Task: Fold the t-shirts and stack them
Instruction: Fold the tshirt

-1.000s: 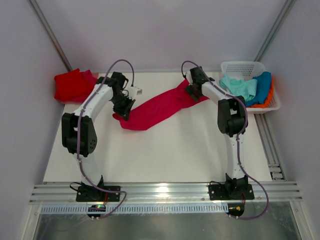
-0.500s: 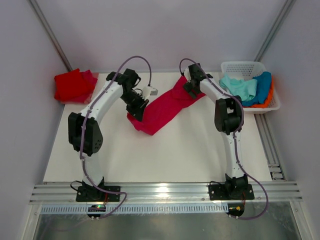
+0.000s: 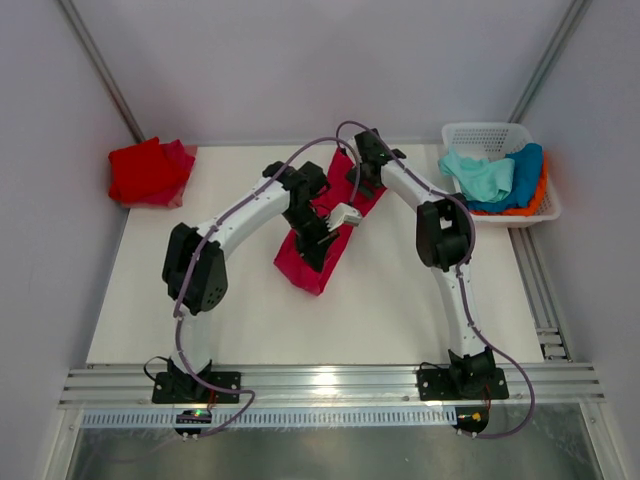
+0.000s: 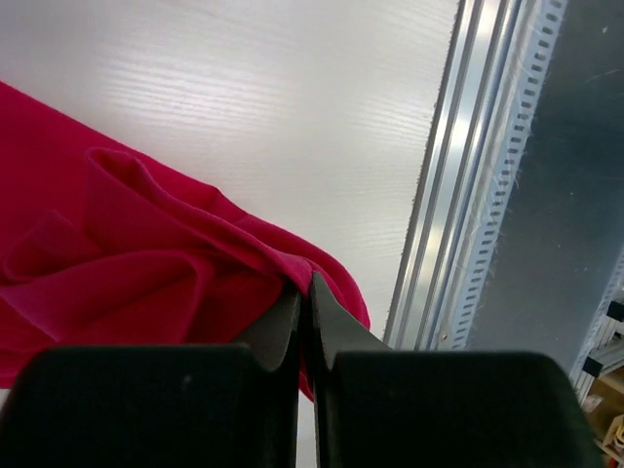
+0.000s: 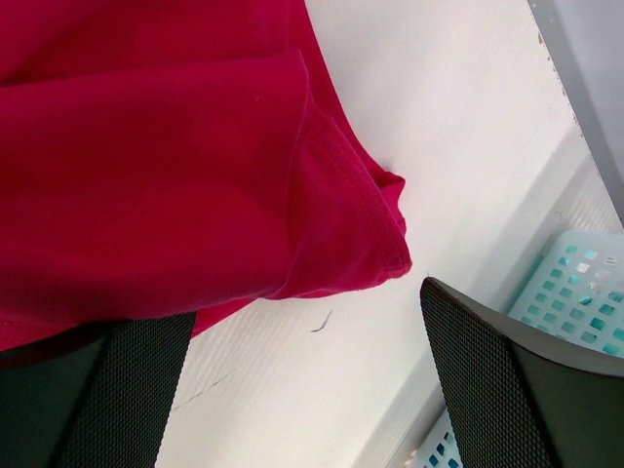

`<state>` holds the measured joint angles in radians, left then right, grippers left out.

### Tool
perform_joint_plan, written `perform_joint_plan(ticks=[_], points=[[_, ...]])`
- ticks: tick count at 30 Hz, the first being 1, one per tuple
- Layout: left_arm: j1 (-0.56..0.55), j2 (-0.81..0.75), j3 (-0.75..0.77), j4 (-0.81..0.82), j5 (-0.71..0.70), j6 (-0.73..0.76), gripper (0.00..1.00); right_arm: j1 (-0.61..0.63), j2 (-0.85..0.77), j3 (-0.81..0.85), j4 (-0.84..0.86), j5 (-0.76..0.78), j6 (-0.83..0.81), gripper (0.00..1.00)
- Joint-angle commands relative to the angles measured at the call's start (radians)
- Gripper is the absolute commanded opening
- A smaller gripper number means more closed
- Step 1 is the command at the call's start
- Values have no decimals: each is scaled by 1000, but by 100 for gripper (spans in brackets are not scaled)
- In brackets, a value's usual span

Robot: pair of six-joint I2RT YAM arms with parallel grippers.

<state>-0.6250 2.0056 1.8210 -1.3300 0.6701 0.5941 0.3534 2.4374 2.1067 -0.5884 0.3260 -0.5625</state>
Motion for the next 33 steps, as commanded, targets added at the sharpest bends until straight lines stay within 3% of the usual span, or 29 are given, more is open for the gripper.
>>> perform_joint_plan(ticks=[1,8,11,17,26,33], points=[[-9,-19,38,-285,109,30,0,22,12,33,-5,-7,-2,99],[-10,-45,26,7,4,-294,0,30,11,23,7,19,-16,99],[-10,-39,32,159,-142,-440,0,30,-9,-26,32,25,-16,99],[-9,-2,46,372,-341,-553,0,30,-26,-59,41,21,1,99],[-10,125,196,449,-515,-585,0,30,-34,-83,55,15,1,99],[-10,311,371,379,-641,-640,0,30,-55,-112,53,27,-1,99]])
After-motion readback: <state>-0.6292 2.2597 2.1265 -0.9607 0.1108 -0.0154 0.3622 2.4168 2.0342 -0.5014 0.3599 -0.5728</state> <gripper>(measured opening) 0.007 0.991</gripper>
